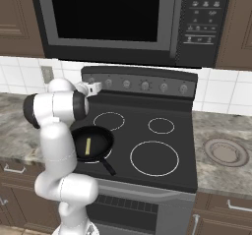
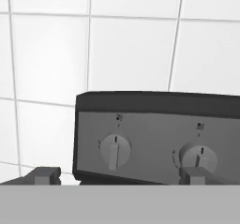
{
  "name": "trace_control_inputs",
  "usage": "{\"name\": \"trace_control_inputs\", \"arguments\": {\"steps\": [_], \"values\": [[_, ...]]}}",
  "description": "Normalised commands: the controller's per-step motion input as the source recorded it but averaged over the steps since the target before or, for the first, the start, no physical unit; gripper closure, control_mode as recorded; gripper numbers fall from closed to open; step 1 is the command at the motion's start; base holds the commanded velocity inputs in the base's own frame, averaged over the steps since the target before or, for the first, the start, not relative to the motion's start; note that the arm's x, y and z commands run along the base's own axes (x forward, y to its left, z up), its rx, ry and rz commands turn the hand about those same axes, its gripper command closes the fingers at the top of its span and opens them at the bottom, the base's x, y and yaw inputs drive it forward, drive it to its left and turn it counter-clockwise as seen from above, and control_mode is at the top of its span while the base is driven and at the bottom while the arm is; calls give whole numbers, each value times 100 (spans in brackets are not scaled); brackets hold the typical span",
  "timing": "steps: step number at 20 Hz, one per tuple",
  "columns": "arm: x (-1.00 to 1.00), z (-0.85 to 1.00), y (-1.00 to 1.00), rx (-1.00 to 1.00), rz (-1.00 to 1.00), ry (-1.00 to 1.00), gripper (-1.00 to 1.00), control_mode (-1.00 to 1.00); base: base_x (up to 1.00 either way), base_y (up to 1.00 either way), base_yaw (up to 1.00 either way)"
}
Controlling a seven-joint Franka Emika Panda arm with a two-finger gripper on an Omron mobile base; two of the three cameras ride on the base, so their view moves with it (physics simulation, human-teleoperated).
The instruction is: Pick up the butter stick and place it in the pan. Then turn on the burner for the pan.
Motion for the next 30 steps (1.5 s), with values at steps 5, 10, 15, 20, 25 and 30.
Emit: {"name": "trace_control_inputs", "arguments": {"steps": [5, 10, 15, 20, 25, 30], "values": [[7, -10, 1, 0, -3, -1, -100, -100, 0, 0, 0], [0, -6, 5, 0, -4, 0, -100, -100, 0, 0, 0], [5, 0, 9, 0, -5, 0, -100, -100, 0, 0, 0], [8, 0, 16, 0, -5, 0, -100, -100, 0, 0, 0], [9, 0, 17, 0, -4, 0, -100, -100, 0, 0, 0], [3, 0, 7, 0, -1, 0, -100, -100, 0, 0, 0]]}}
